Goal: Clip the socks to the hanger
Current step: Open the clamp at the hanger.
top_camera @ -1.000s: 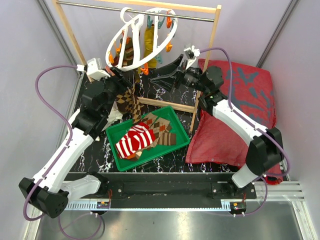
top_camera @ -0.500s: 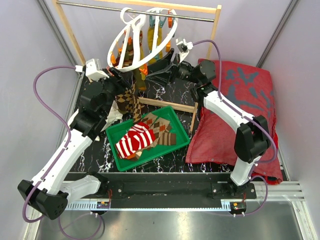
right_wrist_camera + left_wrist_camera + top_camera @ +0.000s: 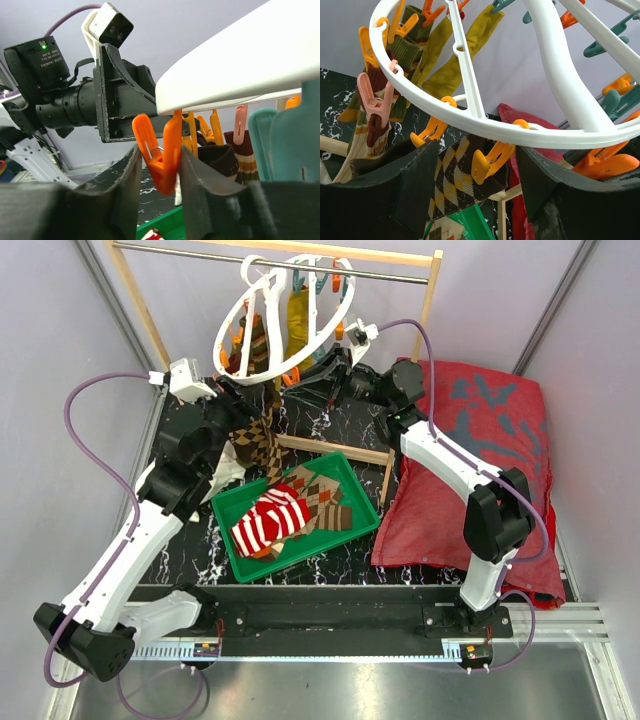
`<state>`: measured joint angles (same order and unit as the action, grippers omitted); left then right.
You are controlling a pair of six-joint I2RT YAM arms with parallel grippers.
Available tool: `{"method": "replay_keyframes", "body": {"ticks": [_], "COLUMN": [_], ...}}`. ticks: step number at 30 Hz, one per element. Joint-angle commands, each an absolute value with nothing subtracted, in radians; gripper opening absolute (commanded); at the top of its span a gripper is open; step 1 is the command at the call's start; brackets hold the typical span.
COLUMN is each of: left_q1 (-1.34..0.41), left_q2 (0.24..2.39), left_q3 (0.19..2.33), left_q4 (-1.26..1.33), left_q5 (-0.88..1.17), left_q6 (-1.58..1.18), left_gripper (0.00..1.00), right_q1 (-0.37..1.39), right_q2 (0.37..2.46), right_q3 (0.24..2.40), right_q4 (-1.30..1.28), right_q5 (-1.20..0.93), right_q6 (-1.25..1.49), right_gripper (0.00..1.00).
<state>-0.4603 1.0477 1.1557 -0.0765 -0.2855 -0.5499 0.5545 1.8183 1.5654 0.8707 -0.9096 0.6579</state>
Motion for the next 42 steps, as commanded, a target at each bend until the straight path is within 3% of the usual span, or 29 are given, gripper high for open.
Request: {"method": "replay_keyframes", "body": {"ticks": [1,3,10,20,34,42], "left_q1": [-0.456,-0.453,-0.426,-0.387,-0.385,-0.387], "left_q2": [1.029,1.038,1.107,1.209,1.022,0.985], "left_q3": [1.181,1.192,1.259,1.399,1.414,1.408], "left_q4": [-0.054,-0.057,-0.080,-0.066,-0.343,-0.379], "left_q5": [-0.313,-0.318,-0.314,-0.339,-0.318,-0.111], "left_q6": [-0.517,-0.505,-0.454,-0.336,-0.440,-0.580], "left_gripper": [0.66,0.66,0.66,0.66,0.80,0.84], "right_q1": [0.558,0.561,0.603,0.762,0.848,0.879], "right_q2": [1.786,1.773,1.674,1.601,1.674,1.701], "right_q3": [1.572,1.546,1.485,1.508,1.513,1.528], "right_q4": [0.920,0.920,0.786,0.385,0.393,0.394], "right_q5": [-0.916,-0.911,-0.870,-0.603,-0.226,-0.147], "right_q6": [0.658,0.652,0.526,0.109,-0.092,-0.187], "right_gripper": [0.27,0.18,0.09,0.07,0.06,0.06]}}
